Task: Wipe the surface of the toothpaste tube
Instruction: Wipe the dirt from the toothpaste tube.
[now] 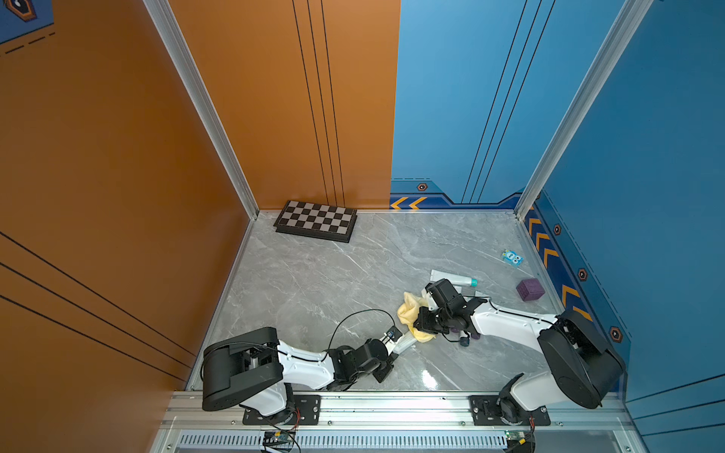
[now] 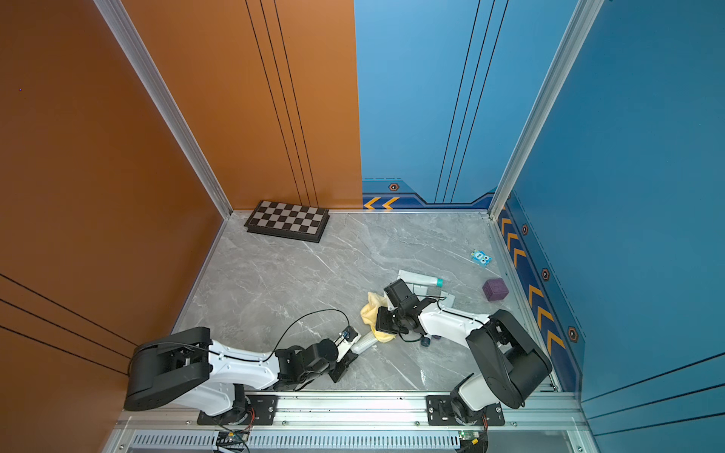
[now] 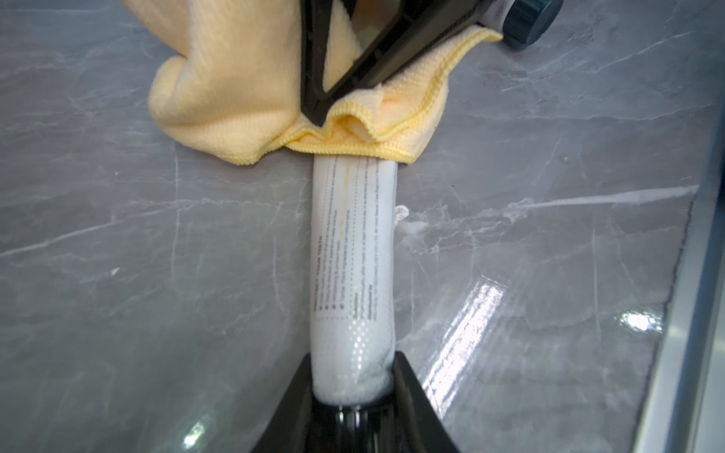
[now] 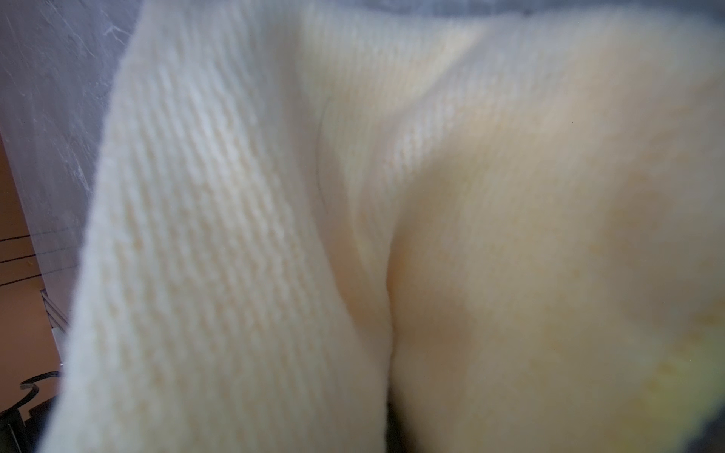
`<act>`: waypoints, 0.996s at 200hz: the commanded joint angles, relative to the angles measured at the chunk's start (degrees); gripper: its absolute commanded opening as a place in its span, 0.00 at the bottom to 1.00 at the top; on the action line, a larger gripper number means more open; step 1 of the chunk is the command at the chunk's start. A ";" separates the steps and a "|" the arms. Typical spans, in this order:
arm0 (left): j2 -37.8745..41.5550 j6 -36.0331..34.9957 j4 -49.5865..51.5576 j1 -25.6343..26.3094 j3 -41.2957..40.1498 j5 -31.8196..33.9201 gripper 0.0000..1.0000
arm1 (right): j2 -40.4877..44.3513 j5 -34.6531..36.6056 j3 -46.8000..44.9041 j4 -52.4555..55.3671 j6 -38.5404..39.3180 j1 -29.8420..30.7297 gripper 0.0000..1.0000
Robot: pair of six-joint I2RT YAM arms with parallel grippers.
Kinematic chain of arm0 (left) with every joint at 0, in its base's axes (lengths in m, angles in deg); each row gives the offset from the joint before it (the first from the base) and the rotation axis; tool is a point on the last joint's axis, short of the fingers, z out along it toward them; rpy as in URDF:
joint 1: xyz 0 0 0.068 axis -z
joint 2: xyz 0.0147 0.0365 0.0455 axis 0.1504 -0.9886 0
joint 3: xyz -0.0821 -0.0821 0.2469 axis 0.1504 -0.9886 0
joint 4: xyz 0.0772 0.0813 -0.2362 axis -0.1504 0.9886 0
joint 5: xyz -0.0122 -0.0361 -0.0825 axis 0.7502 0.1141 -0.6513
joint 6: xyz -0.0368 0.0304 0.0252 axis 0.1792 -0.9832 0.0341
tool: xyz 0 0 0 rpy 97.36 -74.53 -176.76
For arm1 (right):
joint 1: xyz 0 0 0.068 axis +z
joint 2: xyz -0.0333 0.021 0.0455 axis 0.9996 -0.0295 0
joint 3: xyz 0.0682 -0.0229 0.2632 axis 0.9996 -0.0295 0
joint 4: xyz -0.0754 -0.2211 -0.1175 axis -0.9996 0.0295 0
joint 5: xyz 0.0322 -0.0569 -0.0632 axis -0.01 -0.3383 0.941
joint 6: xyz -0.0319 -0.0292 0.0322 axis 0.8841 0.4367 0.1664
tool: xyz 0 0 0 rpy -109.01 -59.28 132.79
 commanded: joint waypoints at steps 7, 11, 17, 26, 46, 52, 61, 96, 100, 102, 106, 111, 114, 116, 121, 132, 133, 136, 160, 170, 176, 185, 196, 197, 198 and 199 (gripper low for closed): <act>-5.06 1.59 6.33 -0.33 -0.20 2.83 0.17 | 0.21 -1.77 -2.61 12.34 -2.58 7.01 0.00; -5.18 1.59 6.39 -0.32 -0.10 2.85 0.18 | 0.46 -1.99 -2.66 12.15 -3.11 8.08 0.00; -5.43 1.36 6.34 -0.35 0.19 2.91 0.18 | 0.59 -2.08 -2.58 12.01 -3.75 9.49 0.00; -5.62 1.24 6.41 -0.29 0.42 2.98 0.17 | 0.85 -2.01 -2.46 11.96 -4.58 11.27 0.00; -5.55 1.18 6.40 -0.49 0.35 3.54 0.17 | 0.96 -1.06 -3.14 11.92 -5.72 13.64 0.00; -5.28 1.23 6.37 -0.46 0.11 3.55 0.17 | 0.68 -0.07 -3.39 12.89 -5.35 13.78 0.00; -4.91 1.29 6.41 -0.54 -0.14 3.78 0.18 | 0.06 2.13 -3.75 14.76 -4.05 13.10 0.00; -3.63 1.59 6.50 -0.70 -1.09 3.94 0.18 | 0.18 12.26 -4.28 20.86 1.31 5.82 0.00; -3.52 1.59 6.45 -0.76 -1.24 3.98 0.18 | 0.35 13.02 -4.18 21.27 1.75 4.97 0.00; -3.45 1.66 6.49 -0.74 -1.22 3.92 0.18 | 0.35 13.33 -4.17 21.46 1.99 4.64 0.00; -3.30 1.68 6.48 -0.76 -1.36 3.97 0.18 | 0.41 13.89 -4.08 21.63 2.50 3.91 0.00; -3.20 1.76 6.45 -0.72 -1.48 3.97 0.18 | 0.42 14.15 -4.08 21.76 3.05 3.49 0.00; -3.12 1.77 6.44 -0.77 -1.52 3.86 0.18 | 0.42 14.06 -4.05 21.81 3.42 1.95 0.00; -3.11 1.77 6.44 -0.77 -1.54 3.85 0.18 | 0.42 13.94 -4.07 21.77 3.66 1.30 0.00; -3.14 1.77 6.43 -0.61 -1.64 3.77 0.18 | 0.42 13.60 -4.03 21.72 4.03 0.37 0.00; -3.29 1.77 6.50 -0.61 -1.44 3.81 0.18 | 0.58 13.45 -3.75 21.62 4.44 -0.12 0.00; -3.31 1.77 6.46 -0.60 -1.46 3.81 0.18 | 0.59 13.42 -3.73 21.60 4.46 -0.12 0.00; -3.45 1.73 6.50 -0.63 -1.33 3.73 0.18 | 0.59 13.26 -3.65 21.58 4.46 -0.01 0.00; -4.77 1.35 6.50 -0.60 -0.46 3.22 0.18 | -0.01 11.59 -1.94 20.94 2.68 4.66 0.00; -5.16 1.29 6.48 -0.51 -0.31 3.13 0.18 | -0.59 10.16 -1.13 20.01 1.37 7.72 0.00; -5.20 1.24 6.46 -0.57 -0.27 3.12 0.18 | -1.12 9.35 -0.60 19.43 0.54 9.51 0.00; -5.13 1.33 6.50 -0.51 -0.30 3.22 0.18 | -1.82 7.99 0.08 18.14 -0.85 11.96 0.00; -5.12 1.26 6.50 -0.51 -0.27 3.17 0.18 | -2.67 6.06 0.43 16.14 -2.67 14.36 0.00; -5.11 1.25 6.50 -0.50 -0.26 3.18 0.18 | -2.75 5.90 0.46 15.91 -2.83 14.72 0.00; -5.10 1.25 6.50 -0.55 -0.30 3.14 0.18 | -2.84 5.64 0.44 15.71 -3.00 14.95 0.00; -5.14 1.24 6.50 -0.52 -0.28 3.17 0.18 | -2.88 5.46 0.42 15.52 -3.18 15.15 0.00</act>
